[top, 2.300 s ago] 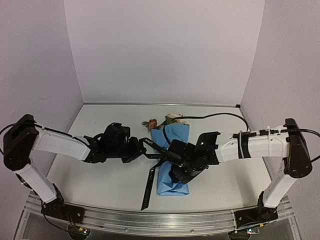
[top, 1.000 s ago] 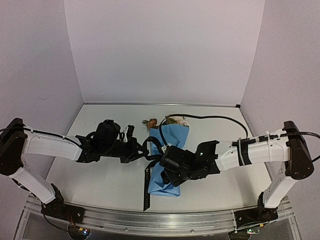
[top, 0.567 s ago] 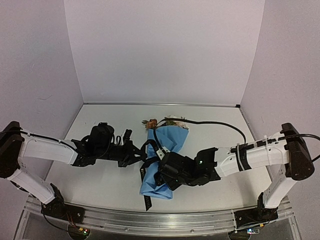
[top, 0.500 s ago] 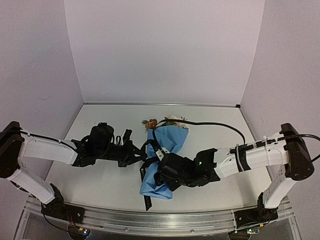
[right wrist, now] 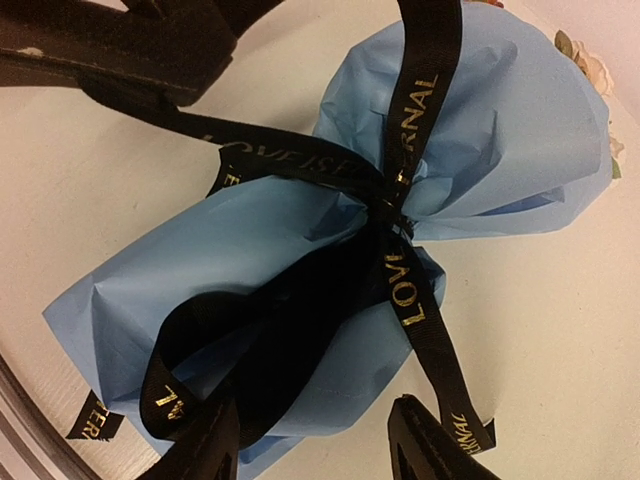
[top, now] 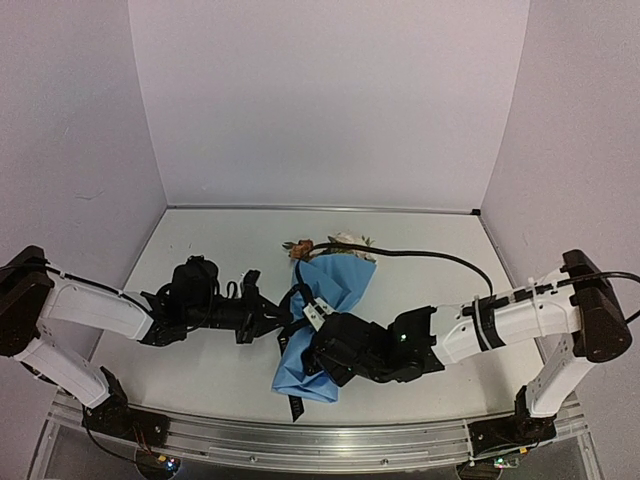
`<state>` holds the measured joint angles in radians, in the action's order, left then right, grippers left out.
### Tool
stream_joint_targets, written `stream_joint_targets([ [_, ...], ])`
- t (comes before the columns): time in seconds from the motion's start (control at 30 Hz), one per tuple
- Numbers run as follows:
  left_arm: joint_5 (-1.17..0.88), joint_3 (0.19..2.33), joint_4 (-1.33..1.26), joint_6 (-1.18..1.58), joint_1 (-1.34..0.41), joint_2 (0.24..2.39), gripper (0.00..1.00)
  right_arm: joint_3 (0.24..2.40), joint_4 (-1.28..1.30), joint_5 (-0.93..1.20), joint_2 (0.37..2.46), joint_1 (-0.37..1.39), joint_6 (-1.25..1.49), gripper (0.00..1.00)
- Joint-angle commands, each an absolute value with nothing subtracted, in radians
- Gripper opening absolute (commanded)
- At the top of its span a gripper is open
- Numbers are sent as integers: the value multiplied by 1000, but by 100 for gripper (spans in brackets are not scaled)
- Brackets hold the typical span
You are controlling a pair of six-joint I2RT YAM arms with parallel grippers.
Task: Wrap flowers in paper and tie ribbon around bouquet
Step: Tie the ribbon around the folded bouquet.
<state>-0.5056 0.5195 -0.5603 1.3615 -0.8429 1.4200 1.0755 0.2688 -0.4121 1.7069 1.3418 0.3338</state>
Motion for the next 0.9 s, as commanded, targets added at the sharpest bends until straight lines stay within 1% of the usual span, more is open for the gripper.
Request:
stream_joint_targets([
  [0.0,-513,508,-644,1431,-838,1377,0,1070,163,-396,1678,1356,263,53],
  [0.13,-502,505,-634,1450,-837,1371,0,1089,141,-389,1695,1370,208,55],
  [0.23,-506,508,-637,1457,-838,1372,0,1119,173,-395,1733,1376,194,56],
  [0.47,-493,512,-608,1450,-838,1358,0,1148,271,-484,1803,1393,219,56],
  [0.67,-482,509,-579,1441,-837,1354,0,1157,345,-523,1817,1393,266,53],
  [0.7,-475,509,-563,1433,-836,1349,0,1159,357,-524,1815,1393,266,51],
  [0.77,-455,510,-519,1410,-831,1334,0,1145,359,-516,1799,1393,260,41],
  [0.8,-445,510,-492,1396,-826,1325,0,1138,358,-511,1786,1393,257,34],
  [0.87,-426,508,-429,1366,-813,1309,0,1133,356,-495,1760,1391,243,16],
])
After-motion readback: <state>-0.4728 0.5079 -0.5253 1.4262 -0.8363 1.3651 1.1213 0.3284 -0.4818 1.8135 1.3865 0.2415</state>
